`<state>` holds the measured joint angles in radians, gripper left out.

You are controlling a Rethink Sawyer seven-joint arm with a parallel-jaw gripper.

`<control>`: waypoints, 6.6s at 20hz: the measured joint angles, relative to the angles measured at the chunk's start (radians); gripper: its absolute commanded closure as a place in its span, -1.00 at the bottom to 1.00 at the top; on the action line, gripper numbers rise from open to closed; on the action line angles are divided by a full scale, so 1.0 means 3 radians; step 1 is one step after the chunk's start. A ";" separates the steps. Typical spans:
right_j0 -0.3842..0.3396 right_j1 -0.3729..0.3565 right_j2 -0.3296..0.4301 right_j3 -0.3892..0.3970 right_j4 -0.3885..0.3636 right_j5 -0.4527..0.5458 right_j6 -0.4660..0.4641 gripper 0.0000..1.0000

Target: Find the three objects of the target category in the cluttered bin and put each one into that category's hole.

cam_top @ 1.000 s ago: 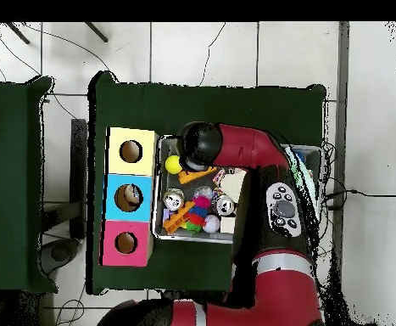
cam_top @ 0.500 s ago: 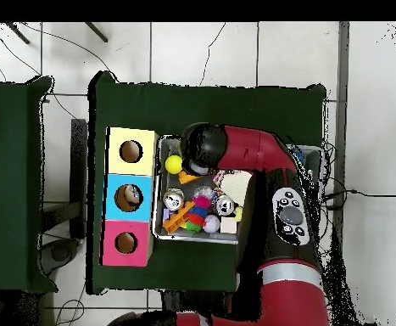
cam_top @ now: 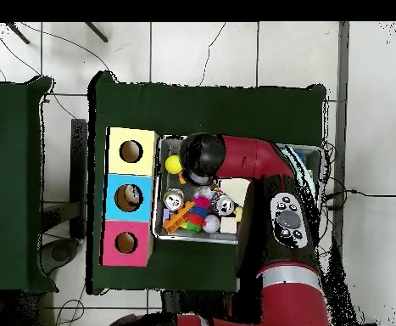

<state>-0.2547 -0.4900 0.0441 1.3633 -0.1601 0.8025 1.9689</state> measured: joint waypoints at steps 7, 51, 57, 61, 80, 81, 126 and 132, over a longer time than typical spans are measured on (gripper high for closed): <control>0.0010 0.0158 0.0000 0.0028 -0.0138 -0.0031 0.0000 -1.00; -0.0267 0.0574 0.0259 0.0051 -0.0216 -0.0185 0.0000 -1.00; -0.0318 0.0574 0.0320 0.0052 -0.0183 -0.0141 0.0000 -1.00; -0.0337 0.0574 0.0343 0.0055 -0.0162 -0.0090 0.0000 1.00; -0.0334 0.0592 0.0417 0.0116 -0.0069 0.0210 0.0000 -1.00; -0.0332 0.0592 0.0416 0.0116 -0.0070 0.0210 0.0000 -1.00; 0.0231 0.0638 -0.0149 -0.0415 -0.0404 0.0774 0.0000 -1.00; 0.0235 0.0638 -0.0217 -0.0440 -0.0404 0.0864 0.0000 -1.00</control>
<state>-0.1843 -0.2986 -0.0211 1.2314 -0.2814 1.0616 1.9689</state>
